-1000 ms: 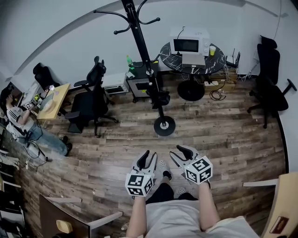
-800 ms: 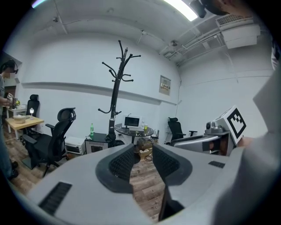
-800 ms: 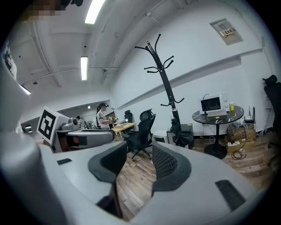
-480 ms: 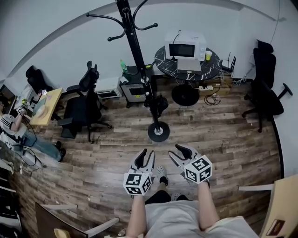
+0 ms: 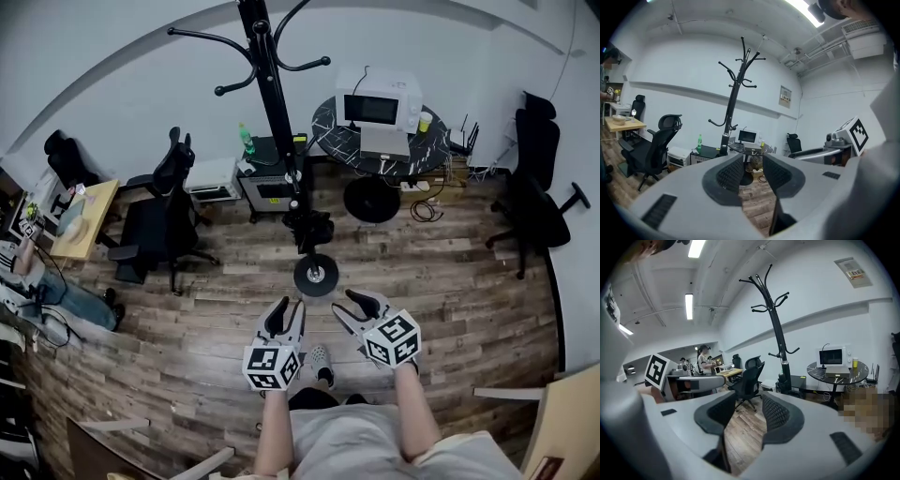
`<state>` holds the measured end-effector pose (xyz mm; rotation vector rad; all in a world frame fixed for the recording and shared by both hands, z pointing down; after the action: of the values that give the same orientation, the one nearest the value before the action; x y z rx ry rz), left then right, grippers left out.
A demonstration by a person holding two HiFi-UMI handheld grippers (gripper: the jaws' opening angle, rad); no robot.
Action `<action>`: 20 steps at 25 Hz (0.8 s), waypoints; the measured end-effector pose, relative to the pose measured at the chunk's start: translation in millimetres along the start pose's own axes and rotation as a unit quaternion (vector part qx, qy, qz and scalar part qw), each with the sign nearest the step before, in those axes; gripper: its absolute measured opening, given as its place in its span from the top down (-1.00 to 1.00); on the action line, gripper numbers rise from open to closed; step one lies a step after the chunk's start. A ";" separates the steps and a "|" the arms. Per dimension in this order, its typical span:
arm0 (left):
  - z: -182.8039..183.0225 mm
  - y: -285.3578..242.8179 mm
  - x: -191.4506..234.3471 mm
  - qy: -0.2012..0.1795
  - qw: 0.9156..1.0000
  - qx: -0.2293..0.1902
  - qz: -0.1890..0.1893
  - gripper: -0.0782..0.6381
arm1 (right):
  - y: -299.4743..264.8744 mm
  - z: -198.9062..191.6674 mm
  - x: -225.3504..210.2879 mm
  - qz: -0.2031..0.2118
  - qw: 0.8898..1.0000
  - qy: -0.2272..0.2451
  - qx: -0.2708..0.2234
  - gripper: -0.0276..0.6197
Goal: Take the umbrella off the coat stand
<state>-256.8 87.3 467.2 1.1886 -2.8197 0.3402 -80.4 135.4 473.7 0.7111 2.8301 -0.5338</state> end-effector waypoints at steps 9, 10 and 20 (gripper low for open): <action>26.3 -59.9 43.3 0.004 1.000 -0.001 -0.007 0.41 | -47.2 43.5 -41.8 -0.016 1.000 0.007 -0.012 0.34; 29.7 -67.0 48.8 0.004 1.000 -0.001 -0.008 0.41 | -52.5 49.1 -46.5 -0.019 1.000 0.006 -0.017 0.35; 42.0 -125.7 96.9 -0.007 1.000 0.008 -0.016 0.41 | -104.1 85.2 -92.6 -0.053 0.997 0.004 -0.064 0.38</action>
<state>-233.7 -75.2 462.6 1.2422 -2.8111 0.3541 -43.4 -21.9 449.7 0.5439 2.8911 -0.3610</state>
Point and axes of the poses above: the fingertips, and each gripper's own axes: y backward along the fingers, x to its left, z out of its top, the point moved 7 cm from there along y, backward along the fingers, and after that the axes turned 2 degrees about -y, right-handed, at the moved point
